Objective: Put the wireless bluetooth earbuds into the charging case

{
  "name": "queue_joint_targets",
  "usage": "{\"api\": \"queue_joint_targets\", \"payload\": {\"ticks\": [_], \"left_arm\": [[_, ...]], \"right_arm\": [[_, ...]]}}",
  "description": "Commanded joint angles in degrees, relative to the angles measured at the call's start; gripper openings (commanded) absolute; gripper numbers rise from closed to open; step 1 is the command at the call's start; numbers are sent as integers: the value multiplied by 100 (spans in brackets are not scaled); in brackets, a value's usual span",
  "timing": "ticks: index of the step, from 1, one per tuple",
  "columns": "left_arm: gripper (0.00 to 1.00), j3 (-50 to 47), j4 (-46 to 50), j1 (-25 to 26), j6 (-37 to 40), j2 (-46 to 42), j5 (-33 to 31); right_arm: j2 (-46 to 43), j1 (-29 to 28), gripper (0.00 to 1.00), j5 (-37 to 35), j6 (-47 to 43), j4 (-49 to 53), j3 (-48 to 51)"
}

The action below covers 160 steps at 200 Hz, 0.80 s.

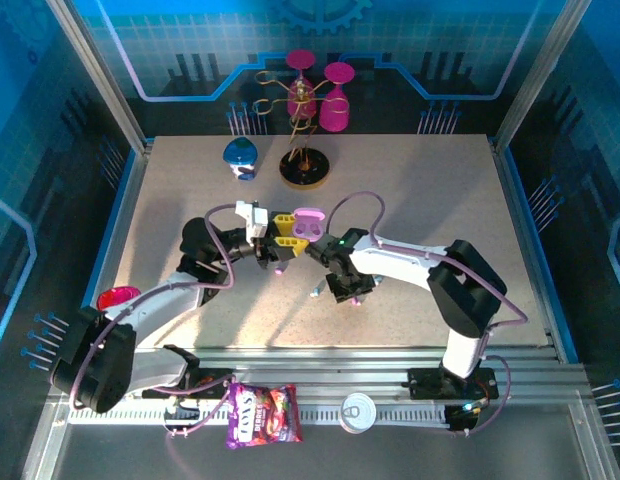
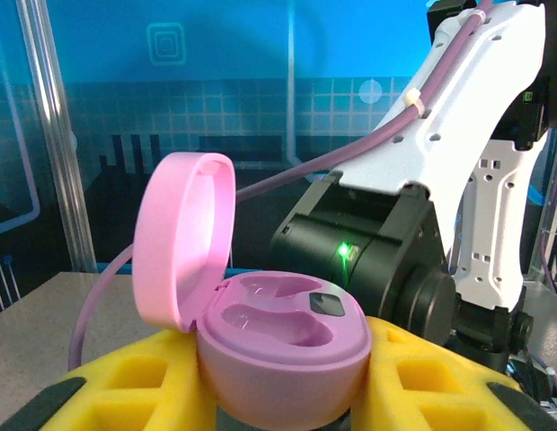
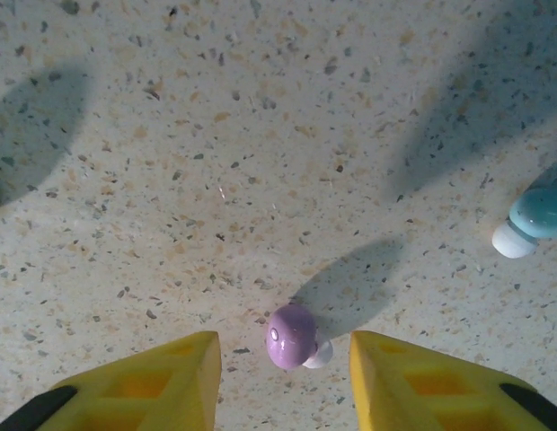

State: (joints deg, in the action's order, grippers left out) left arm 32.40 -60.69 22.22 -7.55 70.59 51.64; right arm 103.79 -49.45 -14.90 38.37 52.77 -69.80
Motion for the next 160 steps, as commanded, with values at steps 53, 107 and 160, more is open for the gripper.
{"api": "queue_joint_targets", "payload": {"ticks": [53, 107, 160], "left_arm": [[28, -103, 268, -47, 357, -270, -134], [28, -94, 294, -49, 368, -268, -136], [28, -80, 320, -49, 366, -270, -134]], "right_arm": [[438, -289, 31, -407, 261, 692, -403], [566, -308, 27, -382, 197, 699, -446], [656, -310, 25, -347, 123, 682, -464]]}}
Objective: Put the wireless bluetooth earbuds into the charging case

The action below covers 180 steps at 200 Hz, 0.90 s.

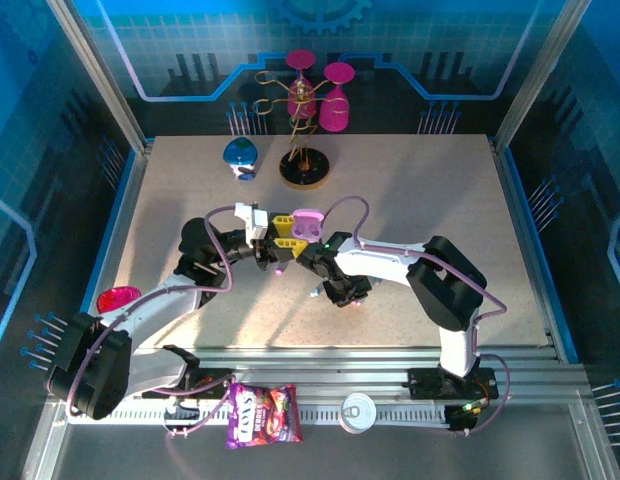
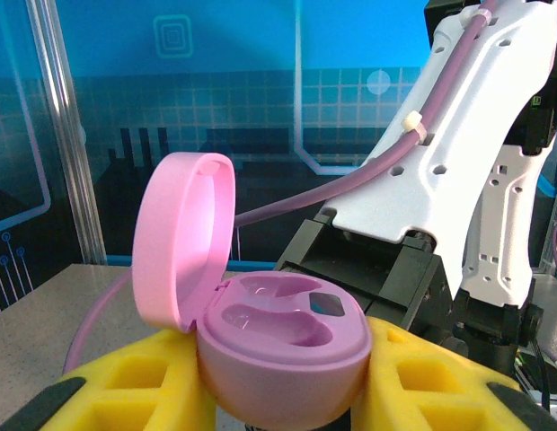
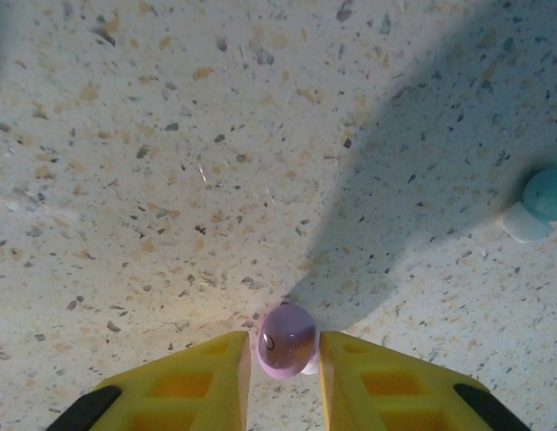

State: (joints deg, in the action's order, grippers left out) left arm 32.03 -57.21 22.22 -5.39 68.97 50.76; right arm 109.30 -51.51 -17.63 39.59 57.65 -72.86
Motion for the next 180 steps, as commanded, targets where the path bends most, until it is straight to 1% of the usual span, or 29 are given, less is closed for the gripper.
{"api": "queue_joint_targets", "payload": {"ticks": [1, 73, 134, 159, 180], "left_arm": [[28, -41, -27, -45, 151, -110, -43], [29, -30, 43, -47, 147, -123, -45], [29, -65, 87, -49, 206, -147, -75], [29, -66, 87, -42, 189, -115, -109], [29, -65, 53, -42, 152, -54, -134]], "right_arm": [[107, -105, 25, -74, -2, 194, -154], [269, -97, 22, -96, -127, 142, -141], [144, -29, 15, -113, -218, 137, -100], [-201, 160, 15, 96, -326, -82, 109], [-753, 492, 15, 651, -412, -539, 485]]}}
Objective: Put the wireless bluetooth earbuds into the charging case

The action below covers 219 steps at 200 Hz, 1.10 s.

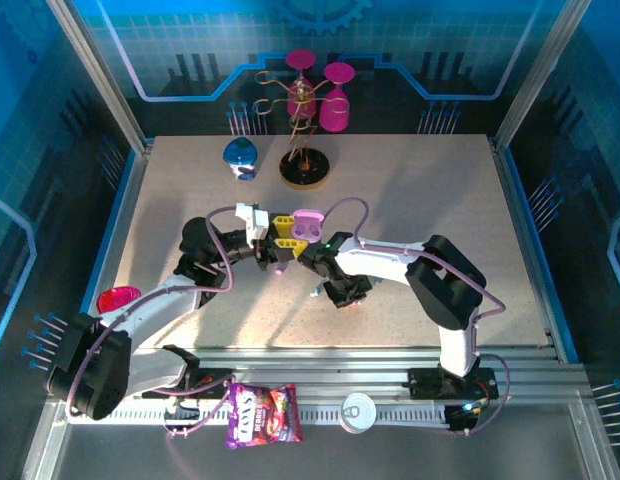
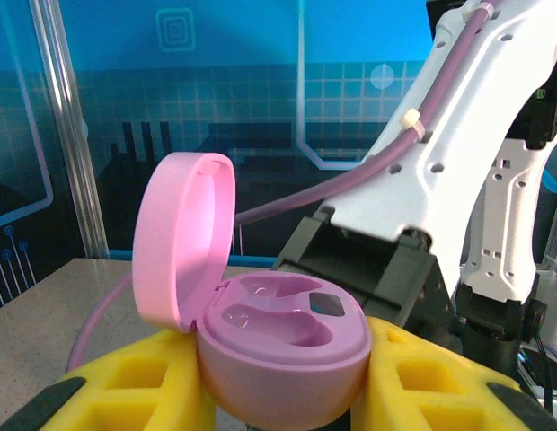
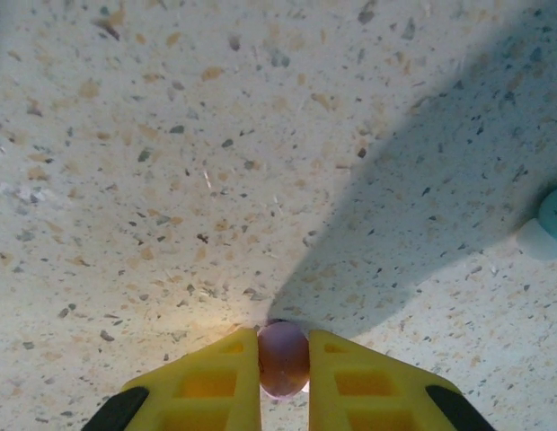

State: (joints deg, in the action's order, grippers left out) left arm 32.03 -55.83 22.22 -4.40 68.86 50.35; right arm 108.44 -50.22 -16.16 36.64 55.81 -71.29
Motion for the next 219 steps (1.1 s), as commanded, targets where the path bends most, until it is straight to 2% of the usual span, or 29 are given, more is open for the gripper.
{"api": "queue_joint_targets", "payload": {"ticks": [1, 54, 91, 159, 219], "left_arm": [[29, -65, -89, -42, 49, -41, -94], [29, 14, -134, -47, -13, 57, -70], [29, -26, -124, -38, -43, 75, -105], [29, 3, -120, -38, -44, 160, -81], [29, 14, -393, -29, -258, 383, -11]], "right_arm": [[-702, 376, 15, 533, -124, -380, 345], [-1831, 1624, 16, 3168, -448, -1735, 1312], [-2264, 2338, 16, 4608, -553, -2194, 1617], [-2702, 3319, 15, 6251, -300, -2841, 2051], [-2978, 3649, 15, 7301, 23, -3676, 2460]]}}
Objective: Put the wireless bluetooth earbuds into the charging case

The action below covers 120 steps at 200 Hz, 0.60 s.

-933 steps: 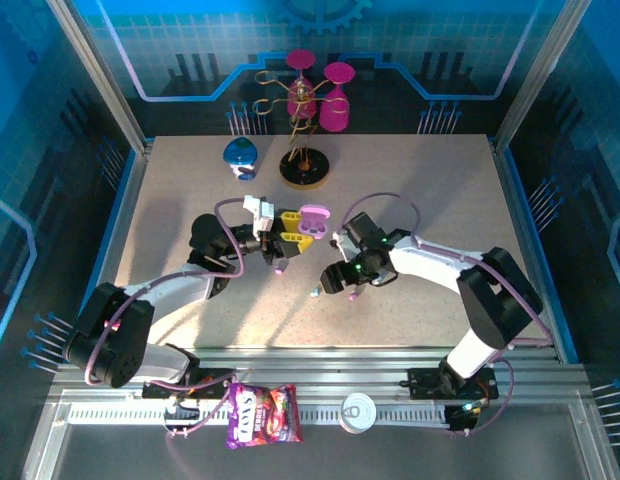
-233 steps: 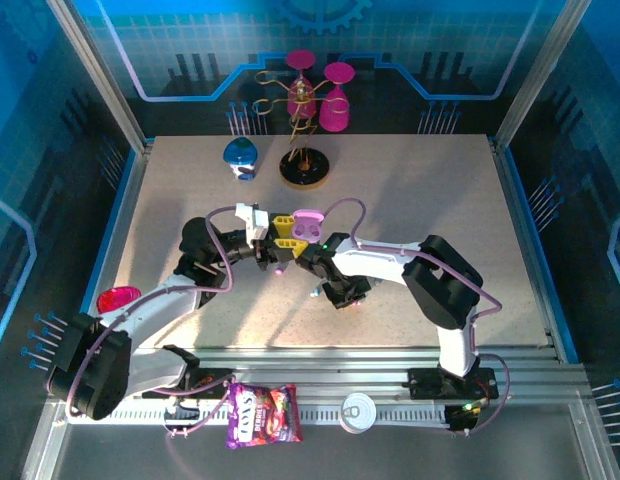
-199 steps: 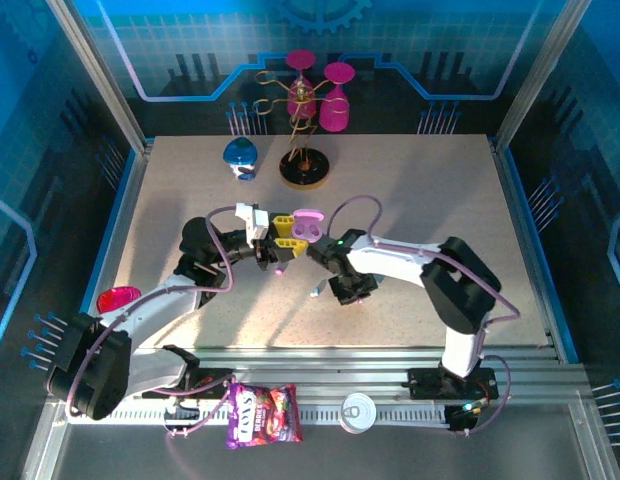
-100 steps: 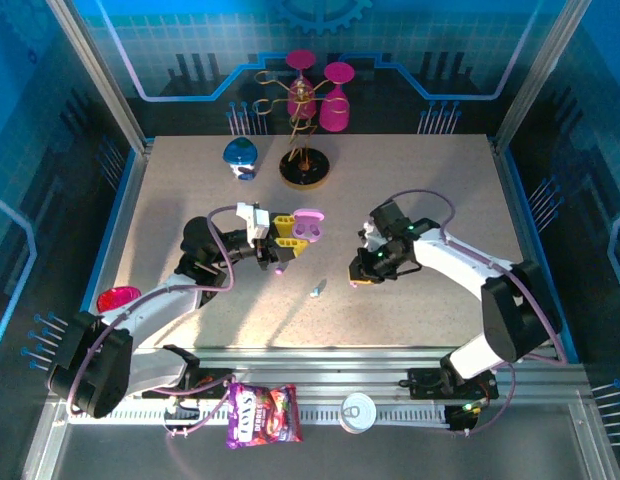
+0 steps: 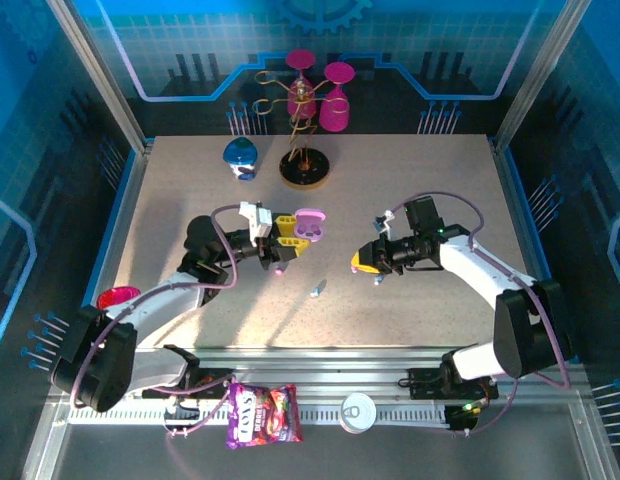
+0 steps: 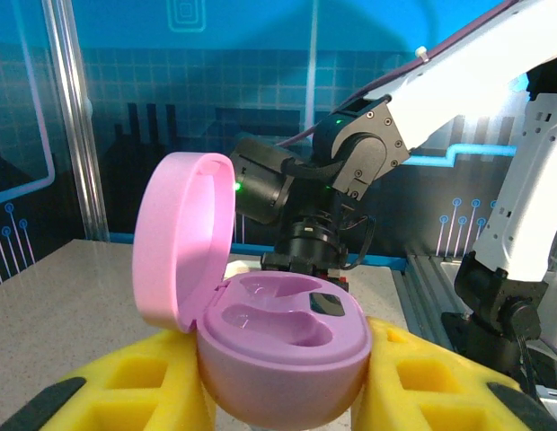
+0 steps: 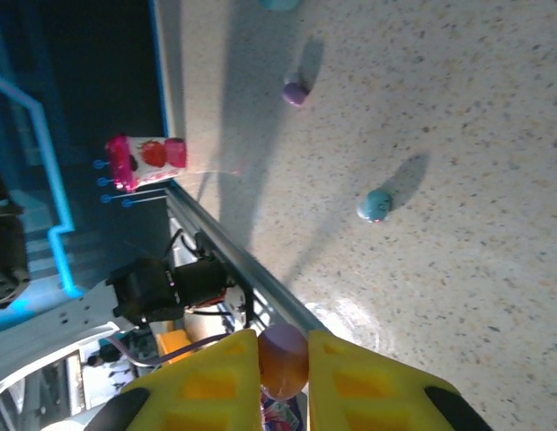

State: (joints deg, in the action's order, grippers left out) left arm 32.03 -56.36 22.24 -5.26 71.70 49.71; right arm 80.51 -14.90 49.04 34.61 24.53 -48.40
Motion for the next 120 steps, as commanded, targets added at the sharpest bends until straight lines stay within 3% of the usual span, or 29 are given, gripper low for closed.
{"api": "queue_joint_targets", "payload": {"ticks": [1, 74, 120], "left_arm": [[29, 14, -341, -29, -175, 103, 50], [28, 29, -190, 37, -72, 295, 130], [29, 188, 5, 376, 215, 630, 74]], "right_arm": [[-189, 113, 15, 795, 237, -574, 181], [-753, 96, 14, 925, 407, -1135, 165], [-1090, -108, 14, 848, 527, -1305, -163]]}}
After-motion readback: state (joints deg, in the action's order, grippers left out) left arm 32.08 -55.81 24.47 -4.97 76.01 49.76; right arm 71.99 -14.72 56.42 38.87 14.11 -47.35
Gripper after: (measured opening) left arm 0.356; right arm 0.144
